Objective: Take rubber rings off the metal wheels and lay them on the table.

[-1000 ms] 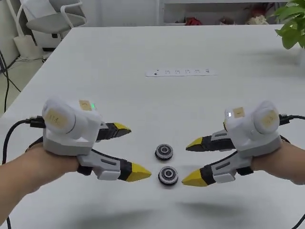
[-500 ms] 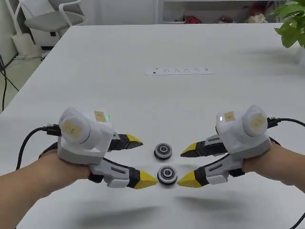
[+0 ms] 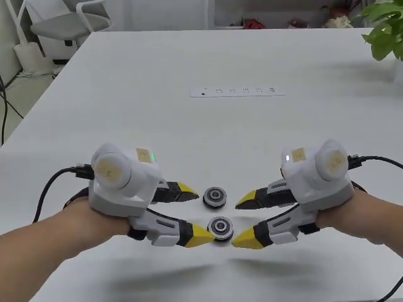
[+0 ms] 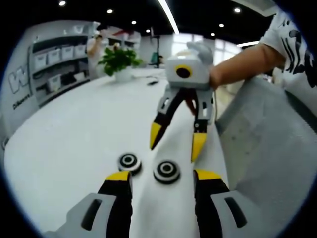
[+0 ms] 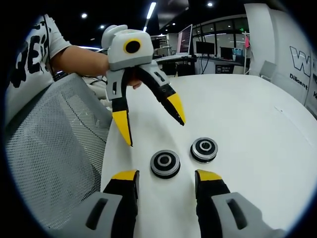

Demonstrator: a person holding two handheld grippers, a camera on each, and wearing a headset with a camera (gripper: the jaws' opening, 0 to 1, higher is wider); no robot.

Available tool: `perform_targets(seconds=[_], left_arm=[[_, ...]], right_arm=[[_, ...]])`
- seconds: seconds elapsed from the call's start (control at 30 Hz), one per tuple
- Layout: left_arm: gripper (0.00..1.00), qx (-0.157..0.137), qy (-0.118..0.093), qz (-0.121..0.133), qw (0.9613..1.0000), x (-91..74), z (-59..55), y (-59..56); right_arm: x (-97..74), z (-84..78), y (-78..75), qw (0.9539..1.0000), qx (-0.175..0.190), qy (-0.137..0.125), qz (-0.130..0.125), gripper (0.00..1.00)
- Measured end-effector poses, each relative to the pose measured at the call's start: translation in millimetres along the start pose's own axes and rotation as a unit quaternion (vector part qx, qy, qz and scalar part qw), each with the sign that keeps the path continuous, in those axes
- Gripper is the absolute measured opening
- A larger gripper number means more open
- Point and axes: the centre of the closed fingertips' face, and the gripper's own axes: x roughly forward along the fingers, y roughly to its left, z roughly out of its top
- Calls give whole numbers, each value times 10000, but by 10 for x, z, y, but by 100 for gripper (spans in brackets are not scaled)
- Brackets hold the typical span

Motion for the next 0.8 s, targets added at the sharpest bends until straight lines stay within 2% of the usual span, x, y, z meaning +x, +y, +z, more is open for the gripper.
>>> perform_targets(seconds=[0.33,0.57,0.8], left_arm=[[40,80,86,-136,9998,119,-16,-59],[35,244,245,-261,9991,229,-40,-125],[27,312,334,-278,9986,301,-62,-132]], right_arm=[[0,-20,-6,10000,48,-15,-8,43],[-2,-32,-5,10000,82,-24,-3,42],[2,-64,7,10000,73,16,17,42]])
